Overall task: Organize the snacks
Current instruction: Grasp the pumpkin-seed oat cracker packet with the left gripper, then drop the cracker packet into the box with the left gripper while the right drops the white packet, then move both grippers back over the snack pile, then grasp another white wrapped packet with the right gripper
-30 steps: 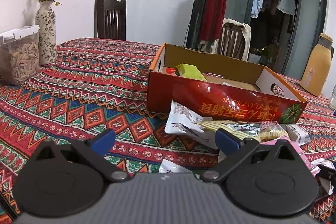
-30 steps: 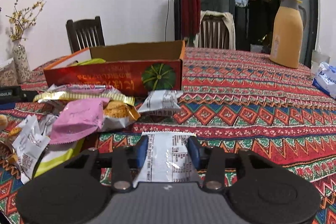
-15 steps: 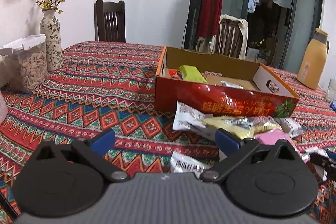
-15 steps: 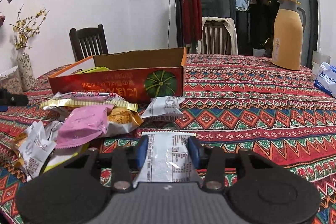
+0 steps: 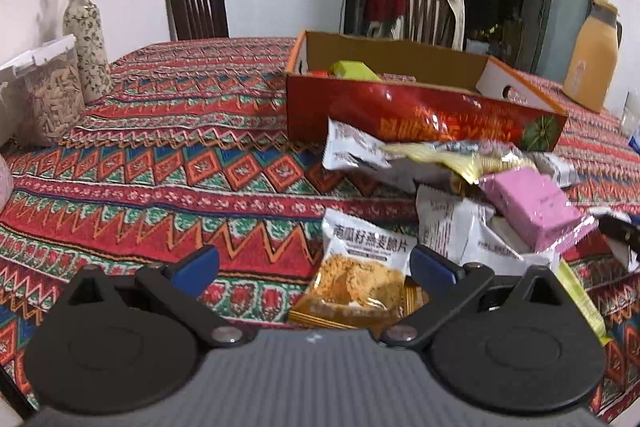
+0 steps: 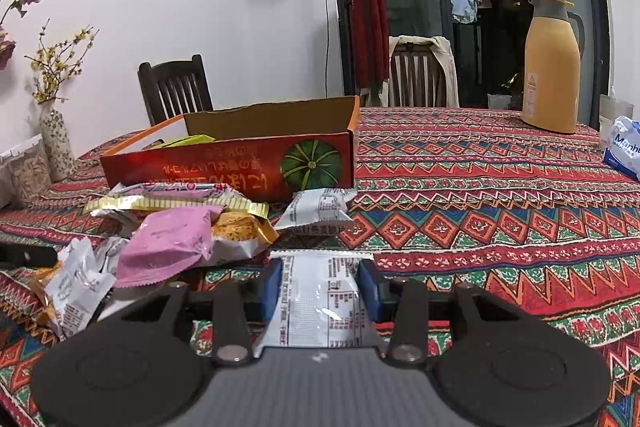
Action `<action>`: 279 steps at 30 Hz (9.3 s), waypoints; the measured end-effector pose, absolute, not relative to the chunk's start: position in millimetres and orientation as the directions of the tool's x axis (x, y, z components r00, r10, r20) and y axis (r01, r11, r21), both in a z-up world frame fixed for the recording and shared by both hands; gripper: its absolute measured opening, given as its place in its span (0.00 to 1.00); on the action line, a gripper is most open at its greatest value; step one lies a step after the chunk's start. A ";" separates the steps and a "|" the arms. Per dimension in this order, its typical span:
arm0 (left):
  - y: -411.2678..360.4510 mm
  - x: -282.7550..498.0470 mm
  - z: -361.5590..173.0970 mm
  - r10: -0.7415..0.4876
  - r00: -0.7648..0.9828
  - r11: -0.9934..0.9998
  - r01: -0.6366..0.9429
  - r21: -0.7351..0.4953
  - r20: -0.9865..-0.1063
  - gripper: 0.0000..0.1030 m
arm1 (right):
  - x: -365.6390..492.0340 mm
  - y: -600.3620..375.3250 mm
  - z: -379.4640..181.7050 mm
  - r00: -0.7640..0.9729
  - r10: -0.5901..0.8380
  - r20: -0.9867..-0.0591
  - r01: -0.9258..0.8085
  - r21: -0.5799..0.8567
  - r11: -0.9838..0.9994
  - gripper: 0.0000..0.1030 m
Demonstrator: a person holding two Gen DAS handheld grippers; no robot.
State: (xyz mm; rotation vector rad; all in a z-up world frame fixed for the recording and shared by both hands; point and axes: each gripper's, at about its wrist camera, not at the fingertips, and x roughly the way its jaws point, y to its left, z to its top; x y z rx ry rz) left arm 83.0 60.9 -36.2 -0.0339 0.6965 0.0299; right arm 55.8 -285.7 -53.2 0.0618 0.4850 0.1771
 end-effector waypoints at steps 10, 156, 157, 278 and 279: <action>49.8 90.2 -53.2 0.035 0.757 0.999 -0.053 -0.008 -0.652 0.91 | 55.1 -287.1 -53.4 0.870 0.198 -0.451 -0.165 0.111 0.980 0.40; 28.5 178.8 44.5 -0.010 0.909 0.995 -0.032 -0.093 -0.416 1.00 | 156.8 -235.3 19.6 0.895 0.191 -0.402 -0.158 0.114 0.981 1.00; 28.7 176.6 42.9 -0.012 0.908 0.995 -0.029 -0.092 -0.420 1.00 | 152.4 -235.9 17.1 0.893 0.192 -0.407 -0.160 0.112 0.981 1.00; -24.5 66.6 -47.9 -0.202 0.751 0.977 0.198 -0.077 -0.628 0.83 | 24.7 -288.2 -58.0 0.832 0.283 -0.477 -0.217 0.190 0.958 0.39; -23.0 66.6 -47.7 -0.213 0.748 0.975 0.200 -0.093 -0.628 0.76 | 24.3 -288.3 -57.9 0.832 0.285 -0.477 -0.218 0.191 0.957 0.39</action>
